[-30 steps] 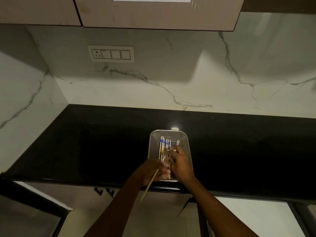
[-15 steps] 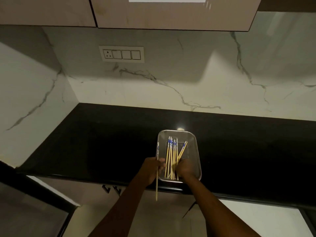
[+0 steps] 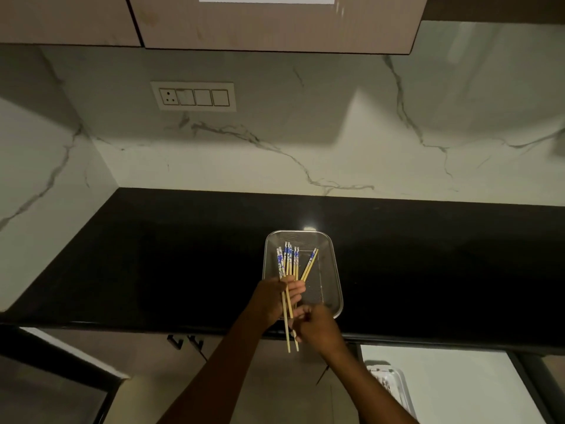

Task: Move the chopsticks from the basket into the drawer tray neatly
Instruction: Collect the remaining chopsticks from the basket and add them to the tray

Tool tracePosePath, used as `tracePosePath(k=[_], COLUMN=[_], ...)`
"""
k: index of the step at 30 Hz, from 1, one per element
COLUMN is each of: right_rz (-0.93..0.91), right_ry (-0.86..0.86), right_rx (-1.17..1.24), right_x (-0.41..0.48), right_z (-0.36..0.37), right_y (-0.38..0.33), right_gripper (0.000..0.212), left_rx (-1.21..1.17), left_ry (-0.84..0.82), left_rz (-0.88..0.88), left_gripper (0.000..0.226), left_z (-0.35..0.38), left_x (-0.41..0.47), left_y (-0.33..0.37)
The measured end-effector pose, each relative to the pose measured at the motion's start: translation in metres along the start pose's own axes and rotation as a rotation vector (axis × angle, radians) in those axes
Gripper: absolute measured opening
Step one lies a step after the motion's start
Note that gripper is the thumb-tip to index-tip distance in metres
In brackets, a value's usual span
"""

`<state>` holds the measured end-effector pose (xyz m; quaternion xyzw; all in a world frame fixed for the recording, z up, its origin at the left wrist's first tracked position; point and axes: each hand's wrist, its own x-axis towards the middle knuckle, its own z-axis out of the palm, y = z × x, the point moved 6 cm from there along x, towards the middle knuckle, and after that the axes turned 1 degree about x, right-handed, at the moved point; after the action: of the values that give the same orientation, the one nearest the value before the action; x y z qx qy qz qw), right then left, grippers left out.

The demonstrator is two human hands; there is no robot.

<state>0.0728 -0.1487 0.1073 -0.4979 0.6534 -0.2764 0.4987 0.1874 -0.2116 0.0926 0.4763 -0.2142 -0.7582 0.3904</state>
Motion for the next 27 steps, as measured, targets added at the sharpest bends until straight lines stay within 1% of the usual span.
tracePosePath(k=[3, 5, 7, 10, 13, 17, 22, 25, 27], right_rz=[-0.015, -0.021, -0.016, -0.019, 0.042, 0.140, 0.202, 0.205, 0.189], right_ry=[-0.041, -0.061, -0.012, 0.096, 0.090, 0.028, 0.001, 0.052, 0.101], right_rx=[0.005, -0.005, -0.036, -0.167, -0.305, -0.388, -0.378, -0.337, -0.234], right_x=[-0.003, 0.000, 0.010, 0.035, 0.062, 0.083, 0.085, 0.081, 0.075], right_z=[-0.002, -0.004, -0.011, -0.020, -0.015, -0.001, 0.000, -0.011, -0.020], right_y=[0.002, 0.003, 0.003, -0.003, -0.009, -0.007, -0.004, -0.004, -0.004], right_gripper=[0.011, 0.011, 0.013, 0.016, 0.013, 0.019, 0.021, 0.020, 0.019], left_rx=[-0.017, -0.014, -0.011, -0.027, -0.019, -0.004, 0.007, 0.007, 0.009], left_ry=[0.011, 0.050, 0.091, 0.132, 0.150, 0.161, 0.182, 0.180, 0.179], left_rz=[-0.014, -0.009, 0.017, 0.043, 0.055, 0.058, 0.069, 0.071, 0.070], left_gripper=[0.022, 0.021, 0.019, 0.017, 0.015, 0.013, 0.015, 0.017, 0.016], left_z=[0.001, -0.003, -0.010, -0.022, -0.029, -0.034, -0.042, -0.043, -0.041], left_x=[-0.002, -0.003, -0.003, -0.005, -0.007, -0.007, -0.008, -0.006, -0.005], left_y=[-0.002, -0.002, 0.000, 0.003, 0.005, 0.006, 0.007, 0.007, 0.008])
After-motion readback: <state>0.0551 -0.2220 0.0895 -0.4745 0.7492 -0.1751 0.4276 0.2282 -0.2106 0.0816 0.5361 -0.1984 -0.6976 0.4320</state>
